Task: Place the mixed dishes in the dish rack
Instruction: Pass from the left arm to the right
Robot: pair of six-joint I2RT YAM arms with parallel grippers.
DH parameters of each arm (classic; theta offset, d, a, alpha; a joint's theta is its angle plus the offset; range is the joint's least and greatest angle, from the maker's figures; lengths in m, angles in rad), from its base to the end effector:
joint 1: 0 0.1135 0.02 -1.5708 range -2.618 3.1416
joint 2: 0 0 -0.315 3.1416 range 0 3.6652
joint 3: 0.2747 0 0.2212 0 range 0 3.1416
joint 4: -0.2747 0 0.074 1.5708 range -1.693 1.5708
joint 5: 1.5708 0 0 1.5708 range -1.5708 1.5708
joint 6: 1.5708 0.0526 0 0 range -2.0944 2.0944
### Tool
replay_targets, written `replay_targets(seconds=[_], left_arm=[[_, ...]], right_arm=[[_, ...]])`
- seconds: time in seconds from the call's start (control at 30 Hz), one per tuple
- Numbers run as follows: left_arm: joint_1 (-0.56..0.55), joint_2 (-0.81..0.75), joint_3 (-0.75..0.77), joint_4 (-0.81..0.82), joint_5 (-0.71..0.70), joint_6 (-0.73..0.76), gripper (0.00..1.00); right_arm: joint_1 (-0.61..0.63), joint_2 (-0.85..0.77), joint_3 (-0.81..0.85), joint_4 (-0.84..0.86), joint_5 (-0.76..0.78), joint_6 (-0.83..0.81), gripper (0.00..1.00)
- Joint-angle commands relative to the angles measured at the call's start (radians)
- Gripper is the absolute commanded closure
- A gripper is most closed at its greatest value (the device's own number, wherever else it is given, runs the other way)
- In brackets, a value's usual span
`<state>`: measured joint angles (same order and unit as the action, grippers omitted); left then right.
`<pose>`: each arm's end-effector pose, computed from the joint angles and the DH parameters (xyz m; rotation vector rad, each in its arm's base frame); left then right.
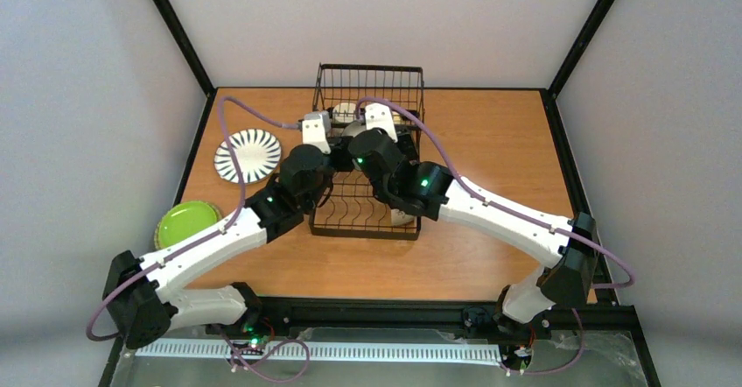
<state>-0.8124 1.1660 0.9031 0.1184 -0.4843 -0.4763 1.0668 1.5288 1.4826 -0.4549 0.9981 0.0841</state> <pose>0.1804 -0.1548 0.3883 -0.0733 1.7272 -0.5446 0.1894 0.2520 0.4291 -0.3277 1.8112 -0.2362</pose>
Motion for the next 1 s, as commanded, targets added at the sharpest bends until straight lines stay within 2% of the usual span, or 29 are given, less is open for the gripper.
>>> replay_targets(seconds=[0.0, 0.17, 0.23, 0.33, 0.43, 0.77, 0.97], left_arm=[[0.012, -0.027, 0.060, 0.022, -0.082, -0.137, 0.62], [0.013, -0.061, 0.068, -0.035, -0.100, -0.176, 0.24], [0.013, -0.077, 0.085, -0.067, -0.088, -0.195, 0.13], [0.013, -0.095, 0.131, -0.166, -0.061, -0.238, 0.04], [0.012, -0.098, 0.192, -0.258, -0.015, -0.273, 0.00], [0.013, -0.153, 0.313, -0.482, 0.039, -0.407, 0.00], [0.013, -0.190, 0.330, -0.513, 0.070, -0.530, 0.00]], right_arm=[[-0.010, -0.038, -0.013, 0.188, 0.034, -0.072, 0.98], [-0.012, -0.040, -0.029, 0.294, 0.023, -0.180, 0.98], [-0.013, -0.045, -0.040, 0.342, 0.016, -0.215, 0.98], [-0.020, -0.060, -0.073, 0.437, 0.005, -0.277, 0.98], [-0.028, -0.069, -0.103, 0.540, -0.010, -0.332, 0.98], [-0.052, -0.091, -0.188, 0.830, -0.056, -0.516, 0.98], [-0.070, -0.099, -0.258, 1.038, -0.108, -0.645, 0.98]])
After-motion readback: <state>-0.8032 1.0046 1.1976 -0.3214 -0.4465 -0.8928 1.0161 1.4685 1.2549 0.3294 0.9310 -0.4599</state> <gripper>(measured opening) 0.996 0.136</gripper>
